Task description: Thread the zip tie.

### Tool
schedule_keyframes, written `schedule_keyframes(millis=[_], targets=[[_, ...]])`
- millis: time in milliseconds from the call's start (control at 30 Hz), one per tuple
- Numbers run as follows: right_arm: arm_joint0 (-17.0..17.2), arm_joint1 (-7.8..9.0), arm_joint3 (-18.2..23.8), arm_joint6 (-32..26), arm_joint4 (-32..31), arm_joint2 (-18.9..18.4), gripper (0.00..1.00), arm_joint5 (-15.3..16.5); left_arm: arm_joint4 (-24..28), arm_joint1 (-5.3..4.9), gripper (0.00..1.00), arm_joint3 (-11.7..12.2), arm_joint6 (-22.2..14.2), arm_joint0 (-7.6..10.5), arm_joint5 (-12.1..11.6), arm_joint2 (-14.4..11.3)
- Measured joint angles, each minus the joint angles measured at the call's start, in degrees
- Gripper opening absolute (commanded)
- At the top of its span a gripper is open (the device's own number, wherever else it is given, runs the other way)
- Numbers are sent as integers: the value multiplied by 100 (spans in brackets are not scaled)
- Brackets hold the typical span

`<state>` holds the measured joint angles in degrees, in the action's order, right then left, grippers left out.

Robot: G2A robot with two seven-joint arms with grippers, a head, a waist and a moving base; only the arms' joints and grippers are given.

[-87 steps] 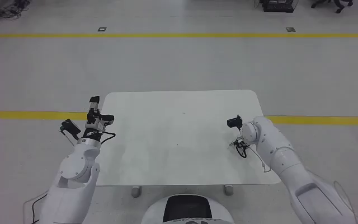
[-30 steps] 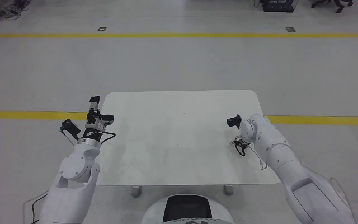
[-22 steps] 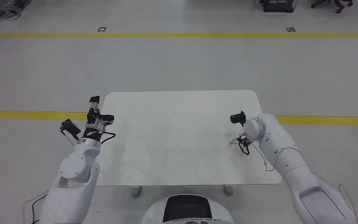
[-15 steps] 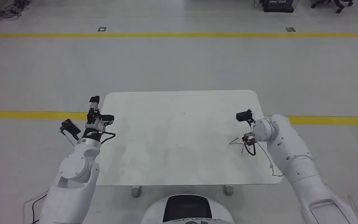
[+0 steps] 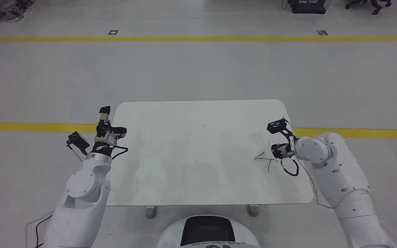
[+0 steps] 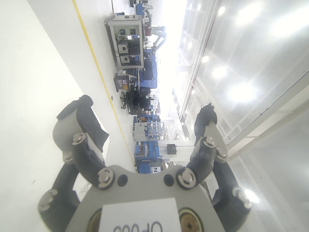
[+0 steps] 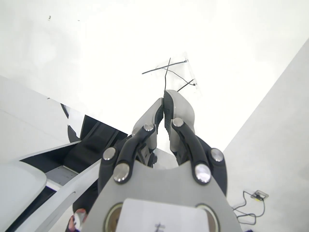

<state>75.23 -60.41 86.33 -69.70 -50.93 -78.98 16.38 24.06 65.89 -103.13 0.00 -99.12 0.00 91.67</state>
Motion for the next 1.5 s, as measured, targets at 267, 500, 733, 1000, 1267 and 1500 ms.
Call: schedule_keyframes(millis=[267,500,733,1000,1267,1500], targets=[[7,3,16,17,-14,-4,0,17,0,0,100,0,0,0,0,0],[87,26,209,416,-461,77,0,139,0,0,100,0,0,0,0,0],[311,260,1231,1476,-1473,732,0,308,0,0,100,0,0,0,0,0],[190,932,1535,3377,-3213,2378,0,311,0,0,100,0,0,0,0,0],[51,1234,1484,4272,-3694,2771,0,310,0,0,100,0,0,0,0,0],[76,1236,1423,4537,-3729,2830,0,310,0,0,100,0,0,0,0,0]])
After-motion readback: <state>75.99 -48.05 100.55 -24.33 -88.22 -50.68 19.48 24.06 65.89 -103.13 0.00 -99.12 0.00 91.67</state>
